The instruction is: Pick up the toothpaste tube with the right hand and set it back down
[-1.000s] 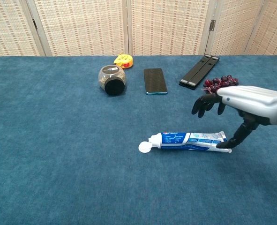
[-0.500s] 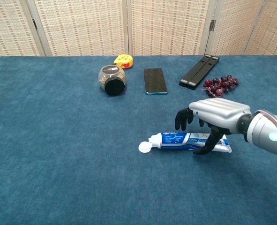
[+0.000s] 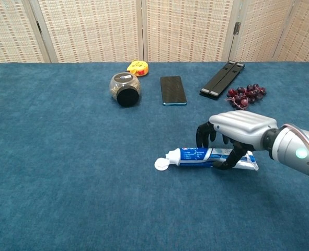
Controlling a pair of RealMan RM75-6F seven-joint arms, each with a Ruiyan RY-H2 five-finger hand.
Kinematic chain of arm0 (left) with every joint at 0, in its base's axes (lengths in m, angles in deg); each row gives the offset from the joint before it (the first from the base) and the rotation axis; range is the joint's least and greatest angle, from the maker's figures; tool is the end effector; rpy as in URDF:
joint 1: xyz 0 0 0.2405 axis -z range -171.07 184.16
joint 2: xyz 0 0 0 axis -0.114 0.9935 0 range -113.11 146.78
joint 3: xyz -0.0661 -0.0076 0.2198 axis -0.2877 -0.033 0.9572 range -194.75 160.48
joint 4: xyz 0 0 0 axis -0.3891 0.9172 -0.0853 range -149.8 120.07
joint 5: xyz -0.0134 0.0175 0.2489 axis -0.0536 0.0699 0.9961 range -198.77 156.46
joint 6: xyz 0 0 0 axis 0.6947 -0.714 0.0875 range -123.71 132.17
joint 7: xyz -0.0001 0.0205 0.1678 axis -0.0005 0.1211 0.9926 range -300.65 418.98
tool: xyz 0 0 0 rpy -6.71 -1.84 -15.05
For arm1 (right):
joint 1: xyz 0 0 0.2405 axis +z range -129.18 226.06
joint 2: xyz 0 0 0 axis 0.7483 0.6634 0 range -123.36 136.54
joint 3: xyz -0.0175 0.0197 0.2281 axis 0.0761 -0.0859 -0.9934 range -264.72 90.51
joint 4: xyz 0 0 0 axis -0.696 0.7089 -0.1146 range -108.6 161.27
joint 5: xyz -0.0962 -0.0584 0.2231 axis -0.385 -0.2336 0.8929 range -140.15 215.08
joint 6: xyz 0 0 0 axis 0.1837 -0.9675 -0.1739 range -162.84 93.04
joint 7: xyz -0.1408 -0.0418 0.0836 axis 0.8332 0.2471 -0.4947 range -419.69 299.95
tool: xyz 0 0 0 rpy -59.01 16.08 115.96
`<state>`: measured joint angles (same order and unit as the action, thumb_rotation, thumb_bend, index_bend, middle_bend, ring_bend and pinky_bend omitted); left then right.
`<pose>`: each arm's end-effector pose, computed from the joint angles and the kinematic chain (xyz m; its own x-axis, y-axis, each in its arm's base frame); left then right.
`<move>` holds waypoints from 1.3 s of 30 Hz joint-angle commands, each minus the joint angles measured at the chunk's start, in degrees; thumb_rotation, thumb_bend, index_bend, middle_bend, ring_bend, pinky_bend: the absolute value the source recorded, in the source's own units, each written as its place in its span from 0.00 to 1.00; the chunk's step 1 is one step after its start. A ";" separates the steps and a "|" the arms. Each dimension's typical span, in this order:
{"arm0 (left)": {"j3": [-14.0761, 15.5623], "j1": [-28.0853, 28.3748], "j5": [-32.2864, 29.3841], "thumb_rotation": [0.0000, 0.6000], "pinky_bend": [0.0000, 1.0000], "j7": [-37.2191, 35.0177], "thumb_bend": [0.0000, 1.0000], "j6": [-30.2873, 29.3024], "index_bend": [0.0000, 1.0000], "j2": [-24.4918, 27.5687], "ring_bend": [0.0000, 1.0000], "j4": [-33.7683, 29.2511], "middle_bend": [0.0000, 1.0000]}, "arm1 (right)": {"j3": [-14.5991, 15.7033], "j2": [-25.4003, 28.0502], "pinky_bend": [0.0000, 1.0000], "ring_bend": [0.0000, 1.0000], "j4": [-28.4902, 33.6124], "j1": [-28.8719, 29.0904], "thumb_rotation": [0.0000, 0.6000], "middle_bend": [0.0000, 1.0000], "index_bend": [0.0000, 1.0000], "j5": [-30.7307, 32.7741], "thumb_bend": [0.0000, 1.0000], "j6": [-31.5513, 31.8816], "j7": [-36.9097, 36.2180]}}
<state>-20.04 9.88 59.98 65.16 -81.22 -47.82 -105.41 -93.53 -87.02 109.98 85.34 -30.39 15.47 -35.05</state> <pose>-0.3268 0.1990 0.1186 0.5017 0.0144 0.8649 0.8600 0.1000 -0.5005 -0.1416 -0.3051 -0.1132 0.5283 -0.3717 0.7634 -0.8238 -0.4420 0.3548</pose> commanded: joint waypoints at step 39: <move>-6.57 14.23 3.55 1.00 0.13 -19.62 0.14 13.24 0.00 5.86 0.00 -10.99 0.00 | -1.12 1.13 0.63 0.54 0.47 1.44 1.00 0.61 0.65 -22.94 0.57 12.31 -43.58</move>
<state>-26.02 22.35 64.04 51.00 -70.50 -42.25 -114.65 -94.28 -85.01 110.83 86.40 -52.14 26.49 -77.20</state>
